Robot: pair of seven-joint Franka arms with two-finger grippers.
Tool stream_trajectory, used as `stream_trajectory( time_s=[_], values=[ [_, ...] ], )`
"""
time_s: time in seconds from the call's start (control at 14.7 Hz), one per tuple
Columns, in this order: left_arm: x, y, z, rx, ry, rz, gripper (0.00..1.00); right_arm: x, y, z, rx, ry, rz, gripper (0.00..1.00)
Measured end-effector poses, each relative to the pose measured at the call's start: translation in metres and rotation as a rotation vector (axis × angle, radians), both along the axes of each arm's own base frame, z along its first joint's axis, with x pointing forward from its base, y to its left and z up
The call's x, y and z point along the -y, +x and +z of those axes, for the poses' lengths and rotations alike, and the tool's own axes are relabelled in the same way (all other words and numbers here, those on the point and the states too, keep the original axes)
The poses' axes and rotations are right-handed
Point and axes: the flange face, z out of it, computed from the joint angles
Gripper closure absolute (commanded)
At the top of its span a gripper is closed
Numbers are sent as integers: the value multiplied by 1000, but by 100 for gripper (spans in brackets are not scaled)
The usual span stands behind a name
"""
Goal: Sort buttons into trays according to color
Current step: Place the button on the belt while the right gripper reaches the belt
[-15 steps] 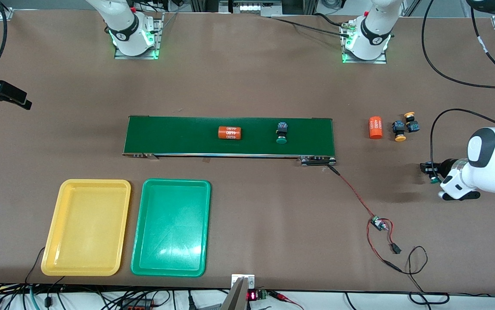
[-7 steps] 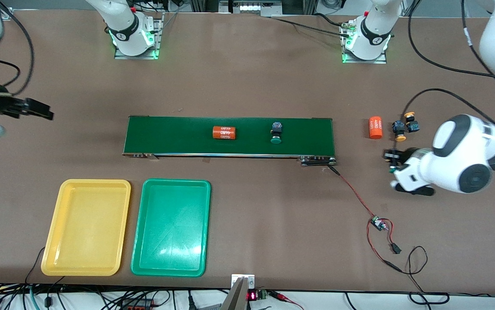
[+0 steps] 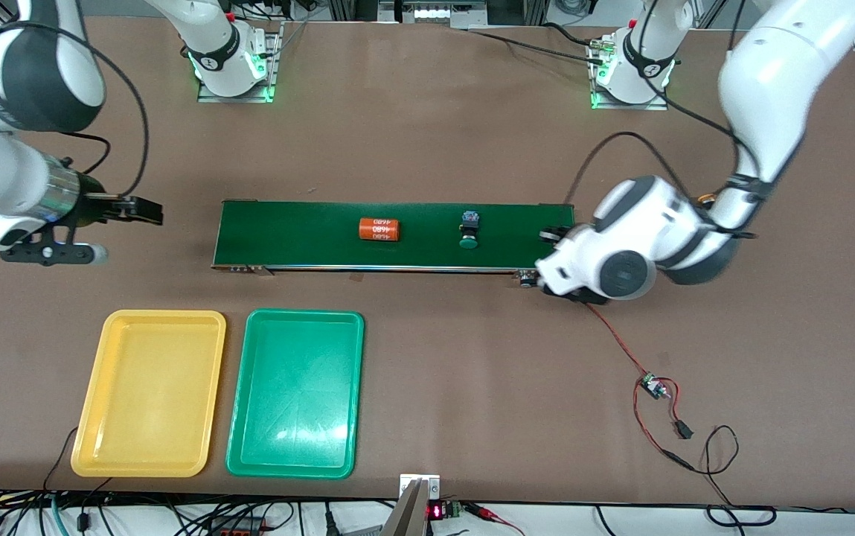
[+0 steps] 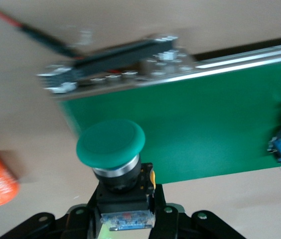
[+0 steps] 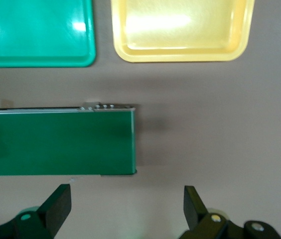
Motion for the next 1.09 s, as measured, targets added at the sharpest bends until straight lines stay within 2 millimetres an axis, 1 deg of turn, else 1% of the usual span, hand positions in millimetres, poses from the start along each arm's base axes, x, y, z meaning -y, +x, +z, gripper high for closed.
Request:
stream_trajectory(
  time_s=[0.07,0.14,0.27,0.34,0.41,0.54,0.61,0.68,0.82,0.95,1.09],
  values=[
    [10,-7,-9,6,-5,-3,72,-7,1,-1,8,1,11,0],
    [12,-12,-20,6,-13,-4,72,-12,2,-3,10,2,18,0],
    [6,-18,-40,3,-23,10,72,-24,2,-7,3,27,26,0],
    [3,-23,-50,-2,-28,15,72,-36,2,-12,-2,64,28,0],
    [3,-25,-53,-4,-30,16,71,-43,2,-14,-3,76,33,0],
    [5,-27,-53,-6,-26,26,68,-60,3,-20,2,87,53,0],
    [6,-28,-53,-6,-21,33,51,-70,3,-24,4,89,68,0],
    [8,-29,-53,-6,-17,38,1,-81,2,-27,4,89,85,0],
    [8,-30,-53,-8,-10,46,0,-103,0,-34,3,88,115,0],
    [5,-28,-52,-4,-8,58,0,-120,-3,-40,0,84,123,0],
    [1,-18,-41,24,-11,79,0,-137,-6,-43,6,76,98,0]
  ],
)
